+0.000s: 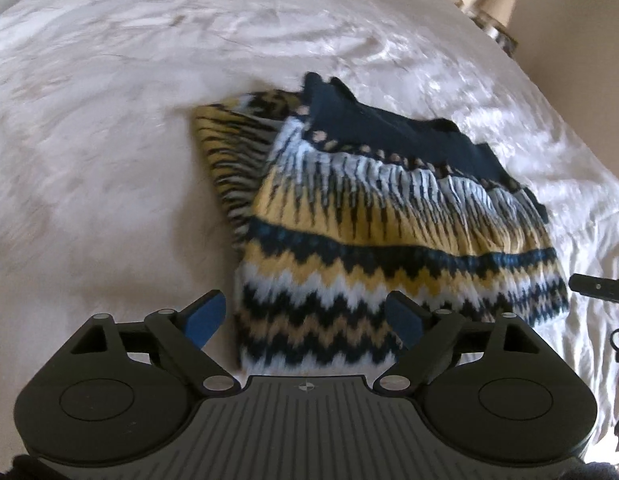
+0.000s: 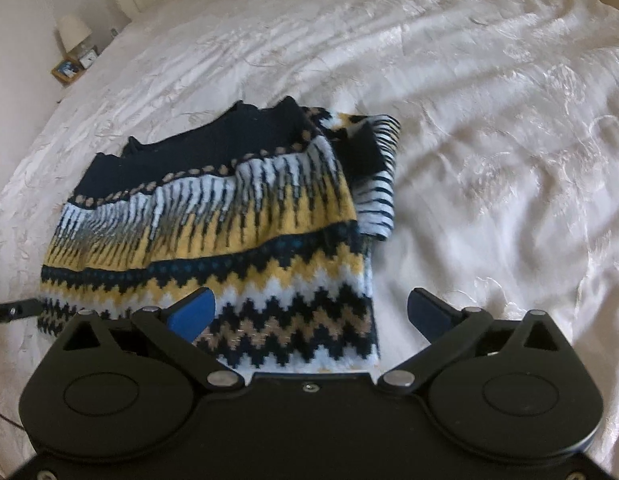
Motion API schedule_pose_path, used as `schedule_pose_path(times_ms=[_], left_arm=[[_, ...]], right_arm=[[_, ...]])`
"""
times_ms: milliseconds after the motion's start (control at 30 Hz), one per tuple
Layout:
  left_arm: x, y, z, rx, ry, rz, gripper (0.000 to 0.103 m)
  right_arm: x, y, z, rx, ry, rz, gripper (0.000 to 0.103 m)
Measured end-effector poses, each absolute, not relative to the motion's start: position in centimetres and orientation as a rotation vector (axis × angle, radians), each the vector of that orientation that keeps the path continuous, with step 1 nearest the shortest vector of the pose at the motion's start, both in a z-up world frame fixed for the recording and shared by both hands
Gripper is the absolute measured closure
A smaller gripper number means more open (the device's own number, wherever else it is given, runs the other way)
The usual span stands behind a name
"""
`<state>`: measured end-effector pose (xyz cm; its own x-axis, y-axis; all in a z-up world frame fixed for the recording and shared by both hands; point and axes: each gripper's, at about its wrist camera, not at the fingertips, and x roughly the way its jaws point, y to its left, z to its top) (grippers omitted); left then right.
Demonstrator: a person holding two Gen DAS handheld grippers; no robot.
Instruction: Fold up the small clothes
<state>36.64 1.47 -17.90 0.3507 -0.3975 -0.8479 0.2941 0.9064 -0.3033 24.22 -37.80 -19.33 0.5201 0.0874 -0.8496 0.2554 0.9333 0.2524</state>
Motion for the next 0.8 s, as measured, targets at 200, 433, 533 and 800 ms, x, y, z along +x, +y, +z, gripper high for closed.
schedule_pose_path(times_ms=[200, 433, 533, 800], left_arm=[[38.7, 0.1, -20.2, -0.098, 1.226, -0.489, 0.018], [38.4, 0.9, -20.9, -0.088, 1.279, -0.448, 0.085], [38.5, 0.8, -20.8, -0.033, 1.291, -0.472, 0.089], [38.9, 0.0, -20.6, 0.248, 1.312, -0.533, 0.092]], right_arm=[[24.9, -38.6, -20.1, 0.375, 1.045, -0.097, 0.001], [26.7, -38.2, -21.4, 0.364, 1.092, -0.017, 0.027], [27.6, -37.8, -22.5, 0.344, 1.165, -0.025, 0.048], [27.4, -38.8, -22.0, 0.278, 1.173, -0.029, 0.083]])
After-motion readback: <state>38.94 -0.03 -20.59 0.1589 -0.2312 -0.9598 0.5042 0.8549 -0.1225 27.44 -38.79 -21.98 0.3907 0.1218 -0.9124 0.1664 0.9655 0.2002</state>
